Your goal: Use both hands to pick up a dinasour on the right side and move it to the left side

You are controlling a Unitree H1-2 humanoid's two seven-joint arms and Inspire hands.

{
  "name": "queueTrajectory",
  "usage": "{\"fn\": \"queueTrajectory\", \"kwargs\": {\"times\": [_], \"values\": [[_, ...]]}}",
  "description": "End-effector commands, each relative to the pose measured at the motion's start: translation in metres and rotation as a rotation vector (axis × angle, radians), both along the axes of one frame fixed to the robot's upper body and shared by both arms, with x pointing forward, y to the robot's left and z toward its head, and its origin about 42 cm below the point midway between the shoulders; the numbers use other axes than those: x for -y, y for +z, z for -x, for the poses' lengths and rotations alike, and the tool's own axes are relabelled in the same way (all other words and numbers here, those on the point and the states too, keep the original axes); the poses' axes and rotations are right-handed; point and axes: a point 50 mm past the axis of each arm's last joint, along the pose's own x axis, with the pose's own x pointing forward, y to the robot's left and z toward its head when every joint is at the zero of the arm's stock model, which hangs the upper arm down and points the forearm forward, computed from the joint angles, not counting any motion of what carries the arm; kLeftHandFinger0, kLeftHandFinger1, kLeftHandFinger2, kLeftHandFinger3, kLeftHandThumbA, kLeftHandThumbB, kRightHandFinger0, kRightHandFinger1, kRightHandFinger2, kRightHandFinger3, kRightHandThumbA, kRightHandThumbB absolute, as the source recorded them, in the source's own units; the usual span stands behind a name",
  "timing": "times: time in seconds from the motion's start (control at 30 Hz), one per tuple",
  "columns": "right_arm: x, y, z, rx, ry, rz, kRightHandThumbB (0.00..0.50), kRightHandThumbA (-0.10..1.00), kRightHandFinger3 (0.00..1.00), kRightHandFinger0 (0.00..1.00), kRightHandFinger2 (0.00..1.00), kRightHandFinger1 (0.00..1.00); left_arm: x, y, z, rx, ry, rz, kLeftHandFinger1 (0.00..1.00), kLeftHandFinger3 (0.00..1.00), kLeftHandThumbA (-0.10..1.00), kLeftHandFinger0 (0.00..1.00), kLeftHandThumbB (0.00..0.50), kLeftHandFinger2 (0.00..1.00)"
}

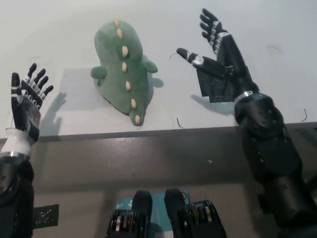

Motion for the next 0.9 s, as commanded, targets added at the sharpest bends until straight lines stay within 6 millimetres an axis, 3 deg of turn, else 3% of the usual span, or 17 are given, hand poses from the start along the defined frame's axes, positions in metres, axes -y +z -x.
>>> {"fn": "queueTrajectory", "kwargs": {"times": [0.0,0.07,0.23,0.3,0.4,0.47,0.5,0.6,0.77,0.87], "values": [[0.021,0.017,0.015,0.041,0.003,0.006,0.180,1.00,1.00,1.00,1.00,1.00,0.005,0.015,0.009,0.063,0.001,-0.010,1.00,1.00,1.00,1.00,0.238,1.00],[0.040,0.012,0.031,0.064,-0.015,0.008,0.160,1.00,1.00,1.00,1.00,1.00,0.013,0.015,0.021,0.065,-0.013,-0.018,1.00,1.00,1.00,1.00,0.200,1.00],[0.064,-0.004,0.056,0.055,-0.050,0.037,0.154,1.00,1.00,1.00,1.00,1.00,0.020,0.005,0.041,0.060,-0.023,-0.017,1.00,1.00,1.00,1.00,0.230,1.00],[0.081,-0.013,0.070,0.050,-0.062,0.027,0.108,1.00,1.00,1.00,1.00,1.00,0.024,-0.002,0.049,0.060,-0.030,-0.008,1.00,1.00,1.00,1.00,0.200,1.00],[0.095,-0.019,0.084,0.056,-0.064,0.009,0.055,1.00,1.00,1.00,1.00,1.00,0.029,-0.007,0.058,0.051,-0.033,-0.007,1.00,1.00,1.00,1.00,0.208,1.00],[0.097,-0.020,0.087,0.055,-0.064,0.003,0.052,1.00,1.00,1.00,1.00,1.00,0.029,-0.008,0.061,0.051,-0.032,-0.008,1.00,1.00,1.00,1.00,0.209,1.00],[0.112,-0.028,0.103,0.071,-0.086,0.009,0.036,1.00,1.00,1.00,1.00,1.00,0.034,-0.012,0.070,0.058,-0.043,-0.011,1.00,1.00,1.00,1.00,0.225,1.00],[0.124,-0.035,0.117,0.080,-0.096,0.012,0.019,1.00,1.00,1.00,1.00,1.00,0.038,-0.014,0.077,0.062,-0.054,0.004,1.00,1.00,1.00,1.00,0.240,1.00],[0.142,-0.048,0.145,0.078,-0.124,0.044,0.070,1.00,1.00,1.00,1.00,1.00,0.047,-0.019,0.089,0.062,-0.082,0.000,1.00,1.00,1.00,1.00,0.279,1.00],[0.147,-0.057,0.156,0.087,-0.123,0.072,0.075,1.00,1.00,1.00,1.00,1.00,0.050,-0.021,0.098,0.053,-0.078,-0.020,1.00,1.00,1.00,1.00,0.314,1.00]]}}
